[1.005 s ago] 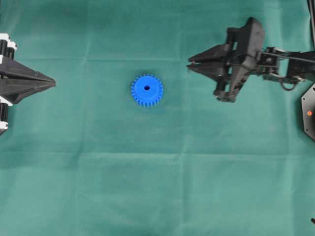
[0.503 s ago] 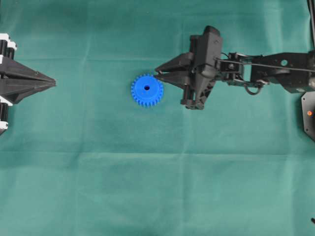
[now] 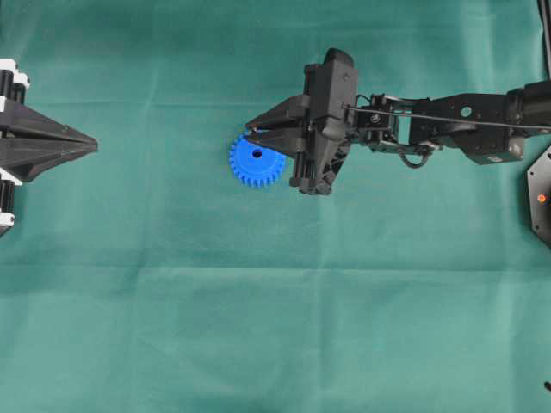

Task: Insert the shaft placed at a random location into the center hole of the medium gear at another random location.
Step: 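Carry the held shaft left and position it above the gear's center hole, then lower the shaft into the blue gear's center hole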

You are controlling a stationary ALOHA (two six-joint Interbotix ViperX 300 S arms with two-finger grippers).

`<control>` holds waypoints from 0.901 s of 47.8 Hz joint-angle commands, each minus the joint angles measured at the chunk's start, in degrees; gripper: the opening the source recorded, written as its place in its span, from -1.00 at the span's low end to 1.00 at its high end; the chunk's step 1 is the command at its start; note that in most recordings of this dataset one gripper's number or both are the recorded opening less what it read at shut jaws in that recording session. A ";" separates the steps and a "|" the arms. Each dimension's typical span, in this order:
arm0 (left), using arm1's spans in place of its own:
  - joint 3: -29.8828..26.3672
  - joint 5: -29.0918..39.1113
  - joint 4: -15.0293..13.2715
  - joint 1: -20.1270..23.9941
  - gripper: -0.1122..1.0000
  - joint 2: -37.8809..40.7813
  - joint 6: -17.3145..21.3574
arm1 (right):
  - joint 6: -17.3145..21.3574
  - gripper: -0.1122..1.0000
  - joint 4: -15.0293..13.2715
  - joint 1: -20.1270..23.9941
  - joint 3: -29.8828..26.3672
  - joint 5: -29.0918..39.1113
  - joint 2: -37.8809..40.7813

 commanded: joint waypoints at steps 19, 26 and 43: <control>-1.32 0.00 0.09 0.09 -0.80 0.00 0.09 | -0.18 -0.57 0.18 0.26 -1.05 0.00 -0.35; -1.32 0.00 0.18 0.09 -0.80 0.09 0.09 | -0.18 -0.57 0.26 0.26 -1.05 -0.09 0.62; -1.23 0.00 0.09 0.18 -0.80 0.00 0.09 | -0.18 -0.57 0.35 0.18 -1.05 -0.35 2.99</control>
